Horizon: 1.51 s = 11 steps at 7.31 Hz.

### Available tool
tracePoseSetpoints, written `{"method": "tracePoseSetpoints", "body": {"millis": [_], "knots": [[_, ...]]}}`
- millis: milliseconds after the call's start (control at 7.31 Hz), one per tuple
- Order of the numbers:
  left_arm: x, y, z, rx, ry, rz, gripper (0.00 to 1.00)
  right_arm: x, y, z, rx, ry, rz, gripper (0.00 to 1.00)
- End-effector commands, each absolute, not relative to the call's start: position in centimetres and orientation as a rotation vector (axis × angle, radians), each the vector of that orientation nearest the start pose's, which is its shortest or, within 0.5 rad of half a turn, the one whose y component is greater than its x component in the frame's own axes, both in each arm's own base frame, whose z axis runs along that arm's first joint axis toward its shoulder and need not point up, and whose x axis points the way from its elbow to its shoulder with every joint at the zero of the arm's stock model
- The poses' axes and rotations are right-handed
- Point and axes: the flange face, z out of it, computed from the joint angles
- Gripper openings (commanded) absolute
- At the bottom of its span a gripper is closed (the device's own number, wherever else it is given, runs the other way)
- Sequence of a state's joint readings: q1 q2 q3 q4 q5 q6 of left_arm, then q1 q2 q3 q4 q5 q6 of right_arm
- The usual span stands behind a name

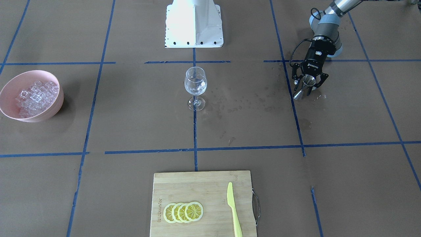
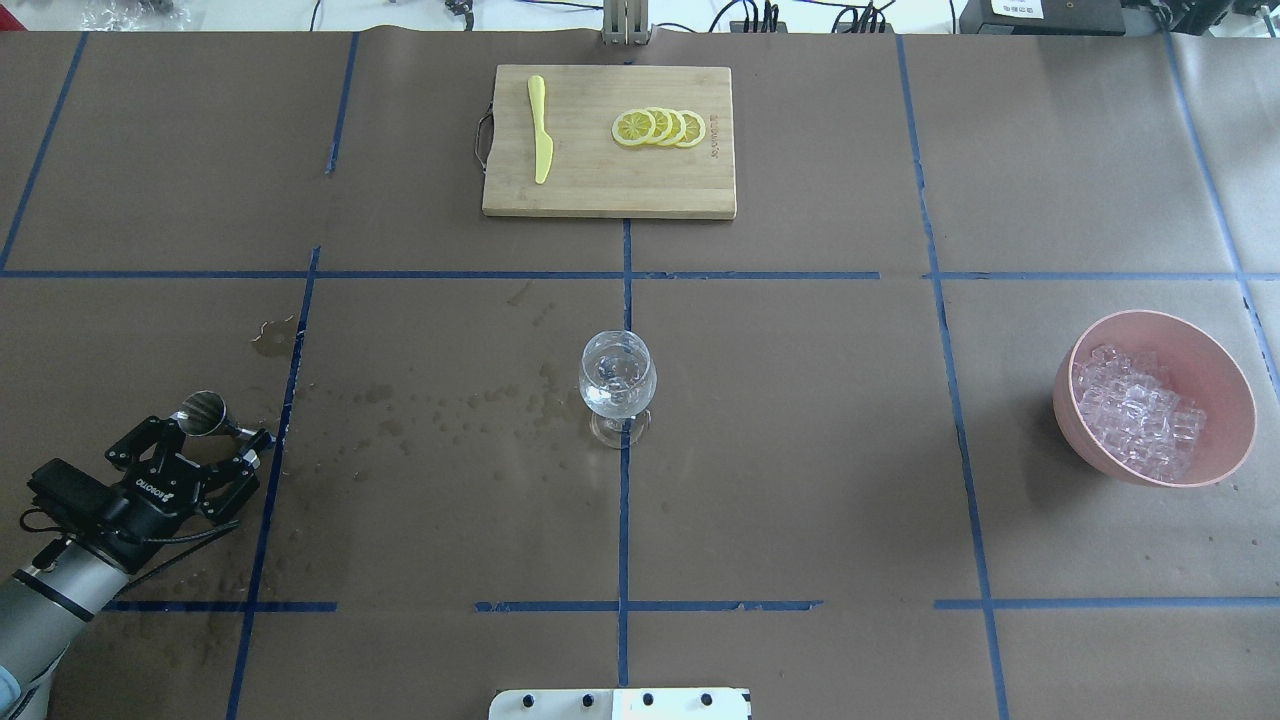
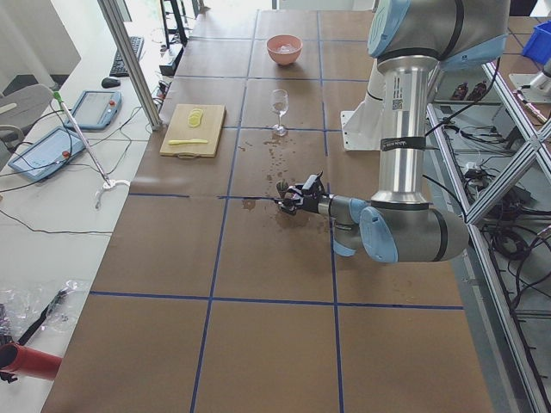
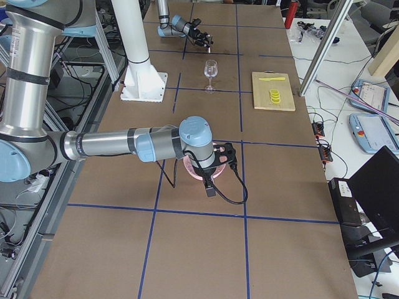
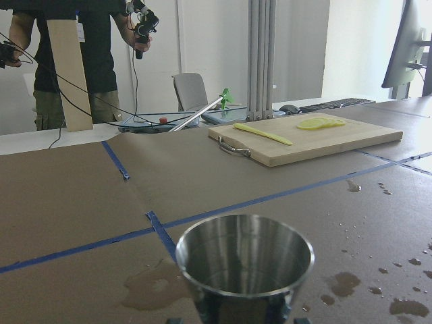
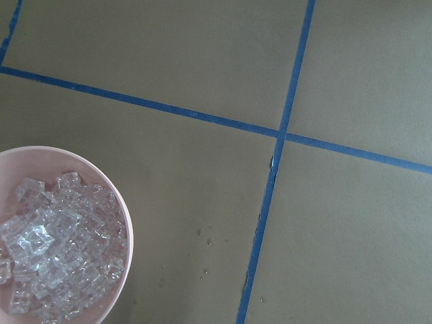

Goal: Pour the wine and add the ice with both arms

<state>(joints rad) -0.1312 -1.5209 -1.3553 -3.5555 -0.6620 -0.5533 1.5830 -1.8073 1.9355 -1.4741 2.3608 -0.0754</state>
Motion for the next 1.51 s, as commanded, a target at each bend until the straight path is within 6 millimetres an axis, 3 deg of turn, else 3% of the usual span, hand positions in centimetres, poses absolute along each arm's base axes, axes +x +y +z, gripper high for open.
{"method": "tracePoseSetpoints", "body": {"millis": [0,547,684,821,958,1095,1368], "knots": [[36.2,-26.6,57.3,1.401,0.914,-0.170,1.00,6.9,-40.1,57.1,0.250,-0.777,-0.145,1.00],[35.0,-26.9,53.5,1.436,0.944,-0.296,1.00,6.9,-40.2,57.0,0.252,-0.776,-0.144,1.00],[34.4,-27.1,52.7,1.447,0.946,-0.306,1.00,7.0,-40.2,57.0,0.253,-0.776,-0.142,1.00],[33.6,-27.1,50.2,1.503,0.931,-0.287,1.00,7.1,-40.2,57.0,0.253,-0.776,-0.141,1.00],[32.0,-27.9,49.4,1.567,0.903,-0.290,1.00,7.0,-40.2,57.0,0.253,-0.776,-0.142,1.00],[30.6,-29.8,49.1,1.600,0.887,-0.276,1.00,7.0,-40.2,57.0,0.253,-0.776,-0.142,1.00],[26.6,-35.6,48.7,1.644,0.821,-0.143,1.00,7.0,-40.2,57.2,0.249,-0.776,-0.142,1.00]]}}
